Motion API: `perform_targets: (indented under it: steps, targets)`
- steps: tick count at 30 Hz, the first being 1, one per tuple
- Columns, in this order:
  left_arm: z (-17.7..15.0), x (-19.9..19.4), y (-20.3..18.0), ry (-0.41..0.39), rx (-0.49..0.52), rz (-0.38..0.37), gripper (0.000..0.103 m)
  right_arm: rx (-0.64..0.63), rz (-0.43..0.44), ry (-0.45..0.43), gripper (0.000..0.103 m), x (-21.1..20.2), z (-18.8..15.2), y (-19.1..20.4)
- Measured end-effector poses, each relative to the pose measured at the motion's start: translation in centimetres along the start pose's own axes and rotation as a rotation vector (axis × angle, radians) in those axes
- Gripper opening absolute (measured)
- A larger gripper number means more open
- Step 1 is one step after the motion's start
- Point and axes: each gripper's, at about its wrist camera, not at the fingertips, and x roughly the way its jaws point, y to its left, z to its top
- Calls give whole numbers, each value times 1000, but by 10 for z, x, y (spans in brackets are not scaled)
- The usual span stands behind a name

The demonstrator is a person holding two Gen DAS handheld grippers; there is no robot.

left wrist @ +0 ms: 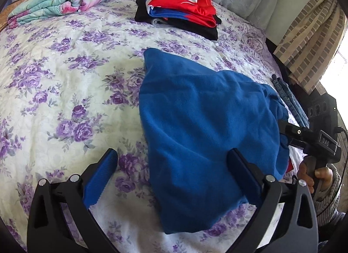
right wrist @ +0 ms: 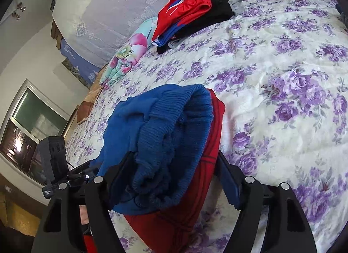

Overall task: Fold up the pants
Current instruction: 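Grasp the folded bundle with the right tool while the left tool grasps its other side, then lift the folded bundle with both tools and carry it toward the clothes stack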

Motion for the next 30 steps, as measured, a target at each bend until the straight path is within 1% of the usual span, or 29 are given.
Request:
perform_targets:
  steps: [2, 5, 7, 9, 11, 16, 19, 21, 25, 28, 30]
  targets:
    - [-1, -1, -1, 8, 4, 9, 99, -5, -5, -1, 75, 0, 0, 0]
    - [-4, -3, -4, 1, -1, 22, 97, -33, -38, -6, 74, 0, -2, 7]
    - [-4, -5, -7, -9, 3, 31, 93, -57, -64, -8, 73, 2, -2, 12]
    - [-3, -6, -11, -9, 13, 19, 80, -78, -85, -11, 71, 3, -1, 16]
    - [-1, -7, -16, -6, 29, 12, 72, -105, -107, -15, 70, 4, -2, 21]
    - [2, -7, -23, -7, 48, 36, 67, -169, -146, -35, 62, 3, -5, 32]
    - [1, -9, -29, -18, 74, 52, 61, -216, -170, -54, 54, 1, -7, 39]
    - [1, -10, -33, -30, 96, 71, 57, -265, -202, -71, 52, 0, -11, 48]
    - [-2, -14, -43, -56, 148, 124, 53, -347, -261, -99, 50, -1, -17, 61]
    - [-2, -16, -45, -68, 157, 141, 49, -379, -287, -110, 48, -1, -18, 67]
    - [0, -19, -45, -74, 154, 146, 43, -403, -306, -120, 47, -2, -21, 71]
